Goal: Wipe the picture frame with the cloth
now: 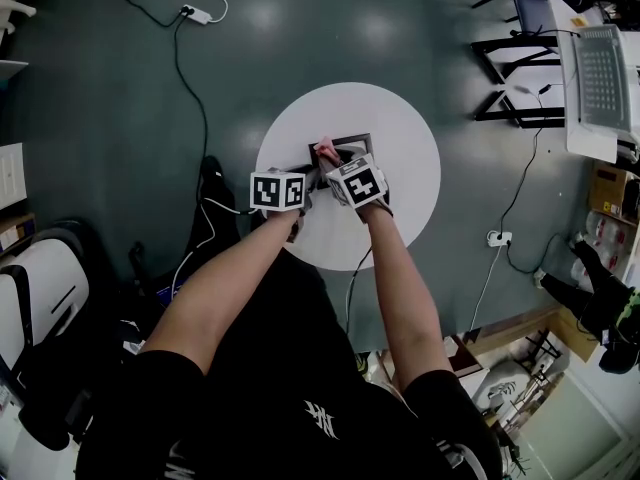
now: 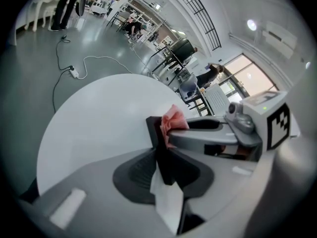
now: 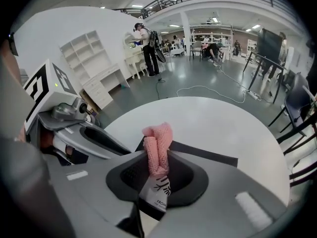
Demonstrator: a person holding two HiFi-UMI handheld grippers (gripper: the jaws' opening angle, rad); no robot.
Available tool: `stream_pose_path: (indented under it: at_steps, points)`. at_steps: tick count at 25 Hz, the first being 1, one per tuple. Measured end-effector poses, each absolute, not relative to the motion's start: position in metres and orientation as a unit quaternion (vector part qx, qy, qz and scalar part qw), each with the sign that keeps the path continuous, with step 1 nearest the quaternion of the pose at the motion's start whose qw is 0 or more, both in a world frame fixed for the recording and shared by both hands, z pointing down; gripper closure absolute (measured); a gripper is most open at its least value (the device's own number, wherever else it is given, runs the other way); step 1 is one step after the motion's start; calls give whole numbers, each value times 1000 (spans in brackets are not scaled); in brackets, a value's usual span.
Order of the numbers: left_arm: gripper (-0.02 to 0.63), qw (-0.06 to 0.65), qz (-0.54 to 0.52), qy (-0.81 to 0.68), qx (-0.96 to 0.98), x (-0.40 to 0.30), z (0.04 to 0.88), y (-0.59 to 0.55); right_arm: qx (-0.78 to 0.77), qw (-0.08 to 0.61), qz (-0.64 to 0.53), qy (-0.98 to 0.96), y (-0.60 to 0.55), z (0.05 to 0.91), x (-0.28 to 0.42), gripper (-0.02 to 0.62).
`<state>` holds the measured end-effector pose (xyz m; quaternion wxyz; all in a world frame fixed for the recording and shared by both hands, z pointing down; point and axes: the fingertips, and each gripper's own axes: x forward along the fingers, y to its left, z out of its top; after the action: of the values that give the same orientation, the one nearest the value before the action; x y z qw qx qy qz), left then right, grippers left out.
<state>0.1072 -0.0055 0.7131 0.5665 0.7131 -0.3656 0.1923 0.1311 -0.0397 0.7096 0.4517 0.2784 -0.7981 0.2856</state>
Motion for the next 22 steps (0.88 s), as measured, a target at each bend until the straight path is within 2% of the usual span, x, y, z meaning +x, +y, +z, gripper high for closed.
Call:
stream_pose_path:
  at_steps: [22]
  points:
    - [531,565,187,-372,712,105,712,-6,399,492,267,-726,-64,712,205,515]
